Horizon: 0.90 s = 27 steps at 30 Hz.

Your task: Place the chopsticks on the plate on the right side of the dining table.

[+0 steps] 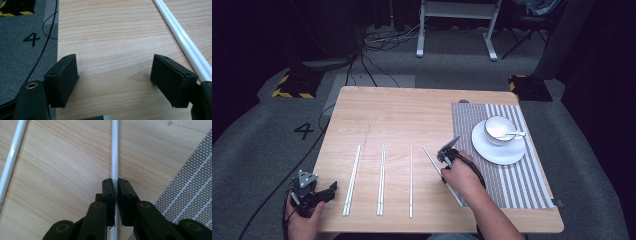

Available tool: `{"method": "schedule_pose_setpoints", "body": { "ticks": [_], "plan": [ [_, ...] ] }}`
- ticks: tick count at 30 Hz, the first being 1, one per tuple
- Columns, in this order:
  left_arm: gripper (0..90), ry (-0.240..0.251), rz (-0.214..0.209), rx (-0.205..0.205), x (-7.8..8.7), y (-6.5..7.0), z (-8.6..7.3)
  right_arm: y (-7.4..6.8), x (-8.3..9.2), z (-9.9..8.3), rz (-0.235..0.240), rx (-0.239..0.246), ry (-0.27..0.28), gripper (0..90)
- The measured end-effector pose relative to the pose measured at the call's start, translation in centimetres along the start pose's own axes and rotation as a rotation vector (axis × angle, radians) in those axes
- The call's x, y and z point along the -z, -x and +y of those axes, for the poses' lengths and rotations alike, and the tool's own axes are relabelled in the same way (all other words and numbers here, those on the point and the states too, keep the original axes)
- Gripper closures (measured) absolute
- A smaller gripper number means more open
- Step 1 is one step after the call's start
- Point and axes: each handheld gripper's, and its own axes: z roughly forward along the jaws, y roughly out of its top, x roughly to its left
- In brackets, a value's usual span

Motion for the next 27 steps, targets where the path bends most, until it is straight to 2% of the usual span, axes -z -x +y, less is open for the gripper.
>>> {"method": "schedule_pose_setpoints", "body": {
  "ticks": [4,6,7,8,10,13,16,20,24,27],
  "plan": [
    [21.8,0.0,0.0,-0.001,0.0,0.0,0.0,0.4,0.0,-0.4,0.026,0.004,0.026,85.2],
    [21.7,-0.001,0.0,-0.001,0.0,0.0,0.0,0.9,0.1,-0.6,0.074,-0.005,0.046,85.3],
    [21.7,-0.001,-0.002,0.001,0.0,0.0,0.0,0.9,0.1,-0.6,0.074,-0.005,0.046,85.3],
    [21.7,0.0,-0.002,0.001,0.0,0.0,0.0,1.3,0.0,-1.0,0.106,0.0,0.07,85.3],
    [21.7,0.001,0.0,0.002,-0.1,0.0,0.1,1.6,0.0,-1.1,0.123,-0.005,0.079,85.4],
    [21.6,0.001,0.002,0.003,-0.1,0.0,0.1,2.8,-0.2,-1.7,0.212,-0.018,0.11,85.4],
    [21.6,0.001,0.004,0.001,-0.2,0.0,0.1,3.0,-0.2,-2.0,0.237,-0.01,0.114,85.4],
    [21.6,0.001,0.002,0.004,-0.2,0.0,0.1,2.8,0.5,-2.4,0.249,0.025,0.141,85.4],
    [21.6,-0.002,0.003,0.007,-0.2,0.1,0.2,3.0,2.5,-2.6,0.195,0.078,0.185,85.4],
    [21.5,-0.001,0.002,0.006,-0.2,0.1,0.2,3.2,3.6,-2.7,0.184,0.083,0.195,85.3]
  ]
}}
